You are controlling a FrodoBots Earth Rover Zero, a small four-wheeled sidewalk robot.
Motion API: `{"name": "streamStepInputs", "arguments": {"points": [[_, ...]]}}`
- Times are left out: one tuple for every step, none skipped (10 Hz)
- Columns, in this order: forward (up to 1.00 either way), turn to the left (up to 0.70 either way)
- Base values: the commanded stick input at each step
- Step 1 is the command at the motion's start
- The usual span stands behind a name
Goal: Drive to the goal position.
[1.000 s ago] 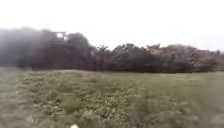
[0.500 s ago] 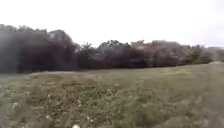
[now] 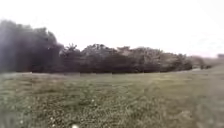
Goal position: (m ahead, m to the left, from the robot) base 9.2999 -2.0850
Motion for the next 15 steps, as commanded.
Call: {"name": "streamStepInputs", "arguments": {"points": [[1.0, 0.0], [1.0, 0.0], [1.0, 0.0], [1.0, 0.0], [1.0, 0.0], [1.0, 0.0], [1.0, 0.0], [1.0, 0.02], [1.0, 0.1], [1.0, 0.37], [1.0, 0.4], [1.0, 0.4], [1.0, 0.4], [1.0, 0.22], [1.0, 0.01]]}}
